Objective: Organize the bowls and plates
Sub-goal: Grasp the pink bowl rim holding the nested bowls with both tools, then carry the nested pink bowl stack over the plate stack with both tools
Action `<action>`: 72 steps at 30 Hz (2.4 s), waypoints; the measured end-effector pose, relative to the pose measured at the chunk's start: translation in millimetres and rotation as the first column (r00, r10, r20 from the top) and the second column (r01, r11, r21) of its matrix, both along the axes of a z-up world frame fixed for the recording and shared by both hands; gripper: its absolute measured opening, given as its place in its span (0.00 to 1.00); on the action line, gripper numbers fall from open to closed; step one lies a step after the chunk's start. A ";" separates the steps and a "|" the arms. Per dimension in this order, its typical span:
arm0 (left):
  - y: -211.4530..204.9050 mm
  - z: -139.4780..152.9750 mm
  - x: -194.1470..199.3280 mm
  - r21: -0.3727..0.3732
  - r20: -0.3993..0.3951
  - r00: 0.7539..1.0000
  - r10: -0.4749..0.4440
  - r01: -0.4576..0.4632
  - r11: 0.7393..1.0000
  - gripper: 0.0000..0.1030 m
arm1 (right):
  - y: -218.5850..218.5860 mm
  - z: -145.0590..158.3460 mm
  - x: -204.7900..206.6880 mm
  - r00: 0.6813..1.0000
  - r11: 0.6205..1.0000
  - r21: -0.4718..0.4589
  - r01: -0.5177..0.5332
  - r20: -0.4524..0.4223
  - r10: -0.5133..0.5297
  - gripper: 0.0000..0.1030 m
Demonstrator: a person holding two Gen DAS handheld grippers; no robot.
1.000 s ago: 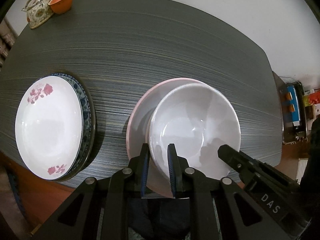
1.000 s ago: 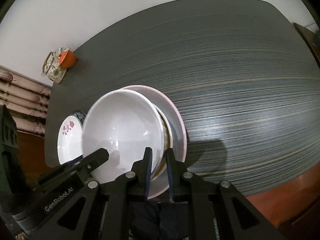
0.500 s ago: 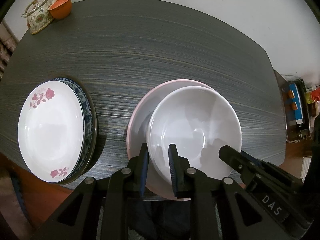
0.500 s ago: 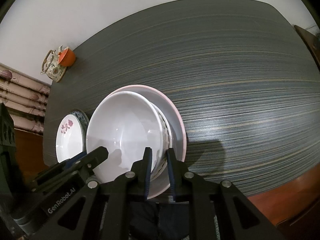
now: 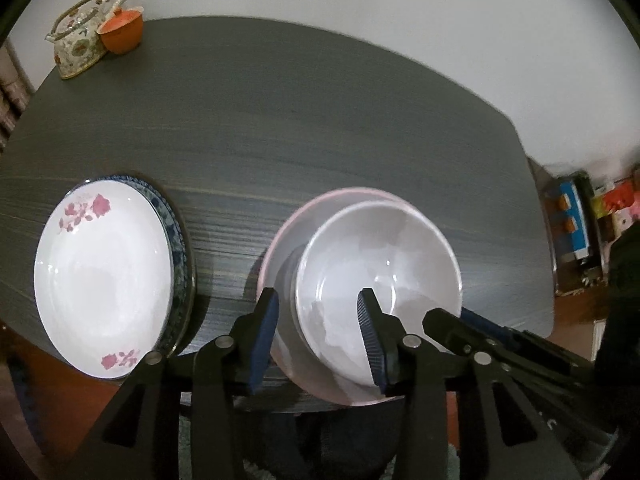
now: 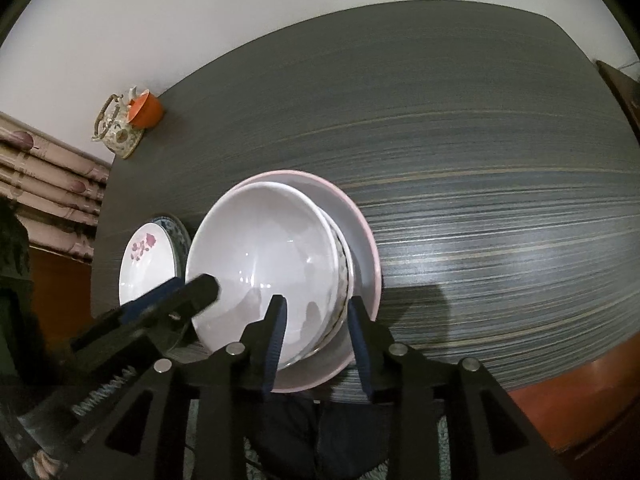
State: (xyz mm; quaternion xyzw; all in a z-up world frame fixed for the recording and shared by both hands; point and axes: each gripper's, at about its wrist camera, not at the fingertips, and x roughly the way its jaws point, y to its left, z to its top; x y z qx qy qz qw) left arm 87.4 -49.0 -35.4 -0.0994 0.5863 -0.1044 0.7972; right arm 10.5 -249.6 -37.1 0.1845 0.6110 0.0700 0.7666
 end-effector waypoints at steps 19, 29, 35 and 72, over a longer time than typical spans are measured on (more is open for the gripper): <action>61.9 -7.6 -3.9 -0.054 -0.071 0.987 0.147 -0.151 0.987 0.45 | -40.6 -4.3 -8.6 0.995 0.996 0.001 0.093 -0.033 -0.093 0.32; 57.4 -26.7 -3.0 -0.036 -0.139 0.977 0.162 -0.169 0.985 0.47 | -34.1 -17.9 -6.0 0.994 0.996 -0.032 0.088 -0.067 -0.090 0.32; 51.9 -34.0 0.0 -0.019 -0.155 0.975 0.157 -0.162 0.987 0.47 | -26.7 -24.7 -1.6 0.994 0.997 -0.043 0.071 -0.076 -0.074 0.32; 27.9 -55.7 18.5 -0.042 -0.189 0.976 0.107 -0.117 0.992 0.10 | -18.3 -46.5 15.0 0.989 0.995 -0.042 0.087 -0.115 -0.091 0.23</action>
